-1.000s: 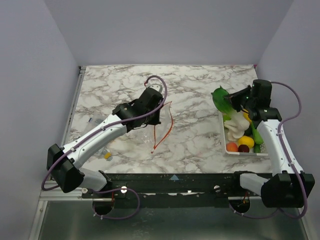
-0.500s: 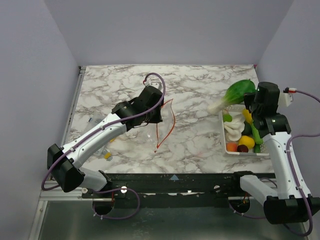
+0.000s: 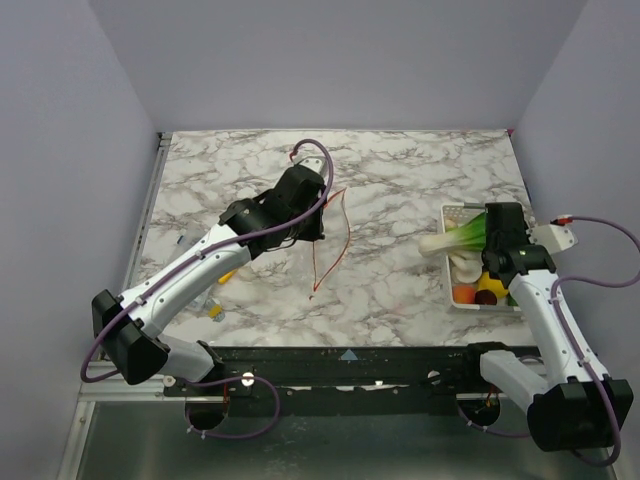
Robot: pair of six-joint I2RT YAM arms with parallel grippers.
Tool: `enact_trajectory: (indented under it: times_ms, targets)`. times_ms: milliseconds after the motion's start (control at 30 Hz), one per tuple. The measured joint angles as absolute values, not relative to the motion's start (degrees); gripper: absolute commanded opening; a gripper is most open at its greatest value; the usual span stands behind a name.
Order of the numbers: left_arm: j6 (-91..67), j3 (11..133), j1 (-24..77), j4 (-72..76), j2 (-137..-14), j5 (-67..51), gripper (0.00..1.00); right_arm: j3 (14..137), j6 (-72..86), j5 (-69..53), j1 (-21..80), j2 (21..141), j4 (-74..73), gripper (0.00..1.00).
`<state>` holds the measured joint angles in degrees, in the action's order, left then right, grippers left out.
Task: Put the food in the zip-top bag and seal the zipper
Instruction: Pick up the fake vegetable from the bin.
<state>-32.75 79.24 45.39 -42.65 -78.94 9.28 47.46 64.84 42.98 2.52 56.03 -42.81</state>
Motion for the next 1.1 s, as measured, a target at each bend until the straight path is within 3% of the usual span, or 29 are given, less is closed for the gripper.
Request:
enact_trajectory:
  times_ms: [133,300,467,567,700,833,1100]
  targets:
    - [-30.57,80.64,45.39,-42.92,-78.96,9.82,0.0,47.4,63.22,43.9,2.52,56.05,-43.24,0.12]
    - [-28.01,81.76,45.39,-42.48,-78.96,11.22,0.0,47.46,61.32,44.18,0.54,56.6,-45.23,0.03]
    - [-26.3,80.82,45.39,-41.08,-78.96,12.08,0.0,47.94,58.87,44.18,-5.08,56.69,-46.54,0.05]
    - [-25.69,79.46,45.39,-40.1,-78.96,12.1,0.0,48.47,57.6,43.72,-5.8,56.84,-46.74,0.13]
    - [-25.15,77.76,45.39,-39.24,-78.94,12.1,0.0,49.98,55.18,41.58,-5.8,56.73,-47.66,0.37]
    - [-24.84,76.88,45.39,-38.83,-78.74,12.03,0.0,55.35,49.39,35.79,-5.82,56.45,-49.45,0.55]
    - [-24.62,76.88,45.39,-38.35,-78.5,11.64,0.0,64.25,46.39,17.82,-5.82,55.44,-51.0,0.8]
